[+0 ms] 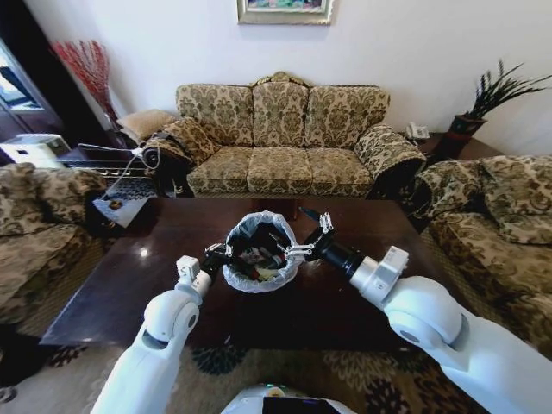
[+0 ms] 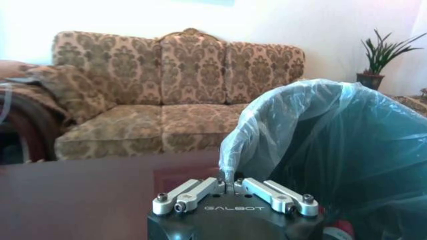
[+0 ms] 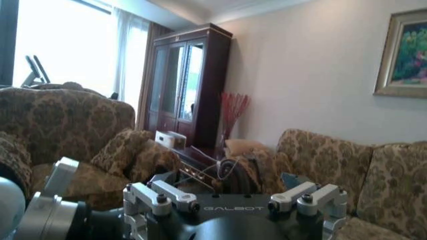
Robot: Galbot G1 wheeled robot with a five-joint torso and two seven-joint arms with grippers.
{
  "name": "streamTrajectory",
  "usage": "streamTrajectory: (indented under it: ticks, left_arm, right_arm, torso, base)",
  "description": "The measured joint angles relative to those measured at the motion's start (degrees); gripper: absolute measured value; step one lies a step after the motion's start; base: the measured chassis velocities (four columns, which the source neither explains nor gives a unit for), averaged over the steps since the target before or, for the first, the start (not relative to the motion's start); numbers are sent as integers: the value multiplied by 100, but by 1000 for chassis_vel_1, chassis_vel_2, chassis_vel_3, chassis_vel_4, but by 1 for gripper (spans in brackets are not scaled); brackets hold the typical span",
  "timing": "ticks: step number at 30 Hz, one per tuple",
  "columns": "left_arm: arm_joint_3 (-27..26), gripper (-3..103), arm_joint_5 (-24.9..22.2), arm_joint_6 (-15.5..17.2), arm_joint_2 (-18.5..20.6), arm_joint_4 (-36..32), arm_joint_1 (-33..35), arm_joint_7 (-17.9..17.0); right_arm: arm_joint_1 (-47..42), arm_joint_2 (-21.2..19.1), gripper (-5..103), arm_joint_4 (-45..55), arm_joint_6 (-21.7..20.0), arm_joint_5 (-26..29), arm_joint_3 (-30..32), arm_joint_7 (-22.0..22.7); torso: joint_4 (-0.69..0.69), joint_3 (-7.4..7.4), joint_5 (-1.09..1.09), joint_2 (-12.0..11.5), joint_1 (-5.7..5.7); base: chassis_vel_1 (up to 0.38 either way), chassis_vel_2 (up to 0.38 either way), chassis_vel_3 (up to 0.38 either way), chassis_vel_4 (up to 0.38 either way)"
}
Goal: Move to the front of the table and place the trash on the table into the trash bin.
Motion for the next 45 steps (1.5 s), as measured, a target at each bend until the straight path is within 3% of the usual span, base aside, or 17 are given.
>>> streamTrajectory:
  ticks: [10,18,26,28,38,45]
  left_arm:
    - [-76,1,-3,-20,-26,-88,88,-13]
    - [-212,1,-2,-21,-60,-281,258,-75]
    - [-374,1,-11,-91,-91,-331,312,-140]
    - [-568,1,5,-209,-131,-227,303,-174]
    - [-1629,1,-13,-394,-247,328,465,-215]
    - [-2312,1,-361,-471,-247,344,1183,18]
  right_arm:
    - [-38,-59,100,80,-164,71,297,622]
    - [-56,125,100,-441,-213,78,556,1017]
    - [-77,470,100,-1490,-194,335,1216,1747]
    - [-209,584,100,-1754,-247,449,1709,1916]
    - [-1255,859,100,-2070,-301,535,3561,1696]
    - [-1800,1138,100,-2148,-252,271,4068,1456]
  torso:
    - [-1,0,2,0,0]
    - [0,0,3,0,-1]
    - [2,-3,-1,3,-7]
    - [1,-4,3,4,-7]
    - [-2,4,3,-5,9]
    - [-1,-3,1,2,-7]
  base:
    - [454,-148,-448,154]
    - [475,-222,-479,228]
    - [398,-193,-372,198]
    - [90,-60,-134,87]
    - [-57,2,40,-17]
    - [0,0,0,0]
